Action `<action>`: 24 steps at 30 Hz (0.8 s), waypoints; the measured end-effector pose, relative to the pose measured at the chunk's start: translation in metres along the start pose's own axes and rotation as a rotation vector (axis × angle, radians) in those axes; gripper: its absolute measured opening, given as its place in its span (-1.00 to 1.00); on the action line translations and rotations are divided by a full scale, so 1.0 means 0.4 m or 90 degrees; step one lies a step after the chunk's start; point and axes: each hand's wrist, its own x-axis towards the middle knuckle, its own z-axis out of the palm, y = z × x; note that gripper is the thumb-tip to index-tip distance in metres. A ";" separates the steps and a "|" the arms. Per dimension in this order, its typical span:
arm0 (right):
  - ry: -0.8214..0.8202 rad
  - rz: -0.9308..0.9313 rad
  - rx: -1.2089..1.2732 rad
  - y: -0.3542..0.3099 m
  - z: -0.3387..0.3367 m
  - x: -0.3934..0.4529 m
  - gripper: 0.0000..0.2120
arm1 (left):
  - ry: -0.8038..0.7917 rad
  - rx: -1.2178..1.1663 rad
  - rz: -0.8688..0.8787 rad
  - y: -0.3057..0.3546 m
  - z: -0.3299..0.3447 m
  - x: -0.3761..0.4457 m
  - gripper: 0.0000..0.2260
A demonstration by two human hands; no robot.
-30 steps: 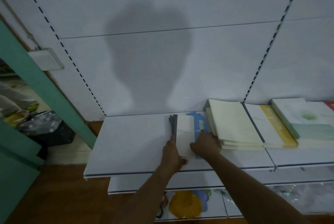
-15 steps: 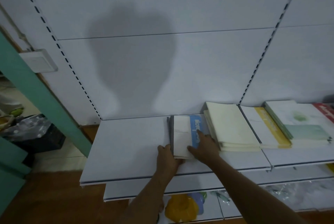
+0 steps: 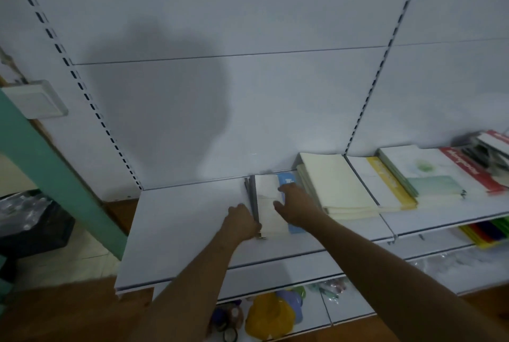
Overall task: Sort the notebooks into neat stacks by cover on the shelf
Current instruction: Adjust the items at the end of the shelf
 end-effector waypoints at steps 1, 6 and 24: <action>0.017 0.001 0.005 0.003 -0.025 0.002 -0.50 | 0.031 0.006 0.025 0.013 -0.029 0.004 -0.40; 0.149 0.062 -0.019 0.099 -0.172 -0.032 -0.56 | 0.030 0.126 0.195 0.188 -0.098 -0.018 -0.30; 0.333 0.500 -0.110 0.931 -0.714 -0.750 -0.45 | -0.085 0.370 0.668 1.107 0.389 -0.457 -0.39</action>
